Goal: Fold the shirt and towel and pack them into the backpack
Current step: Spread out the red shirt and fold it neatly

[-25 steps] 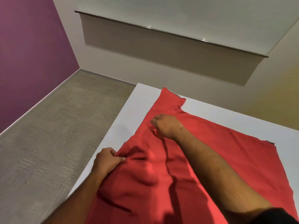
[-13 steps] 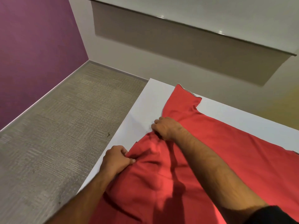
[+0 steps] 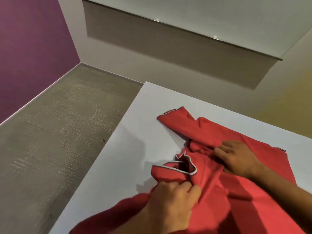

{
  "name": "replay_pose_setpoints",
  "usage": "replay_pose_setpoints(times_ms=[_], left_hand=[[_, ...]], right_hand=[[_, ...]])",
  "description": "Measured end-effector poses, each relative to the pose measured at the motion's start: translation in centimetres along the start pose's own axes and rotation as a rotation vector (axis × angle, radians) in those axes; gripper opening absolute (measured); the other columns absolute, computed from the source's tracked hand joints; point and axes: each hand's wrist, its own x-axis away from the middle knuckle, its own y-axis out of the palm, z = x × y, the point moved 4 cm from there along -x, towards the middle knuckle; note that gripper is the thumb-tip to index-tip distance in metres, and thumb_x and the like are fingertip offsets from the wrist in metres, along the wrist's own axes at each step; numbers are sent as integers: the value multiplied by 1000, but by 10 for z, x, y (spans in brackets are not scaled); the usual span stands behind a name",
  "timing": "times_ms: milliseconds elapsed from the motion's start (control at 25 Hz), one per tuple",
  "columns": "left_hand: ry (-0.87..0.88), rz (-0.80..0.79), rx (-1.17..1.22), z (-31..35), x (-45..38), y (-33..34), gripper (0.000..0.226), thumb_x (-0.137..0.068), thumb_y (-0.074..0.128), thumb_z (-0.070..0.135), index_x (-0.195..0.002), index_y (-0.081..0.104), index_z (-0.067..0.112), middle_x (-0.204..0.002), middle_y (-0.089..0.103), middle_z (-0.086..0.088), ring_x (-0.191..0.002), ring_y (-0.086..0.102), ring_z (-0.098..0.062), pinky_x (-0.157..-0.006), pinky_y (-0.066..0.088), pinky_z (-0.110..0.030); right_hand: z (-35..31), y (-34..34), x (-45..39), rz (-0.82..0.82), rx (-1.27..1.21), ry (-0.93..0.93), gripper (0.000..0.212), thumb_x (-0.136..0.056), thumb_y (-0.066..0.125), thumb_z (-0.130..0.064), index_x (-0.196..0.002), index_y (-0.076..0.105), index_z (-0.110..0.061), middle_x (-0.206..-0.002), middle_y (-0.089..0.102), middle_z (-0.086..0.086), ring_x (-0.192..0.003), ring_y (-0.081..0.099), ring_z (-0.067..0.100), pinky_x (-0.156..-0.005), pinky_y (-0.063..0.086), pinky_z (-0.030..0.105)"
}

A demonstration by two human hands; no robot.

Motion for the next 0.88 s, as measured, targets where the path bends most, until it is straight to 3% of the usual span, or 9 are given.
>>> replay_pose_setpoints(times_ms=[80,160,200,280,400,520,640,760,880], left_hand=[[7,-219,-42,34,4,37,43,-36,74,53,-69,65,27,-46,53,6,-32,50,-12,-33,44,-26],[37,-245,-92,53,9,58,32,-39,68,47,-61,66,24,-39,49,7,-29,49,-12,-34,50,-33],[68,-231,-78,54,10,62,31,-43,64,49,-61,66,25,-43,52,9,-34,52,-11,-38,53,-32],[99,-237,10,48,9,58,36,-51,65,60,-69,62,29,-61,56,13,-50,58,-6,-42,47,-20],[2,-243,92,32,-2,51,44,-65,72,55,-96,55,29,-96,58,9,-76,63,-13,-52,54,-26],[-128,-383,75,25,-16,54,45,-84,68,38,-118,47,18,-118,55,-4,-95,65,-30,-71,53,-44],[-116,-480,27,26,-21,56,32,-91,63,26,-120,55,13,-119,58,-7,-102,63,-34,-79,49,-45],[-116,-485,33,31,-21,61,40,-88,67,28,-122,52,14,-123,52,-7,-98,64,-33,-76,50,-46],[-142,-505,56,34,-24,72,56,-85,72,29,-130,43,13,-126,48,-9,-100,64,-34,-78,52,-47]], right_hand=[[-7,29,37,-321,9,50,35,-64,70,-35,-94,58,-21,-82,64,1,-69,63,31,-53,46,33],[-6,48,57,-571,-61,183,45,-73,59,-50,-109,57,-23,-98,67,0,-89,67,31,-61,44,33],[-6,50,59,-555,-119,241,48,-74,53,-53,-111,58,-23,-100,67,0,-92,67,31,-63,44,33],[-11,45,51,-304,-184,325,44,-75,43,-52,-105,61,-26,-92,69,-1,-84,67,30,-60,52,36],[-23,40,19,39,-359,462,33,-79,50,-54,-87,64,-25,-77,66,-4,-71,65,25,-53,48,31],[-45,49,-23,-142,-424,467,45,-72,60,-61,-99,62,-25,-92,64,-7,-84,62,20,-62,47,31],[-54,53,-39,-255,-292,463,27,-75,60,-34,-98,62,-21,-101,64,1,-93,63,30,-64,46,34],[-41,50,-21,-143,-384,589,21,-75,56,-20,-94,66,-20,-96,72,3,-90,65,33,-64,47,35],[-22,36,16,68,-585,709,37,-72,62,-7,-101,76,-25,-98,76,-5,-91,68,15,-75,52,22]])
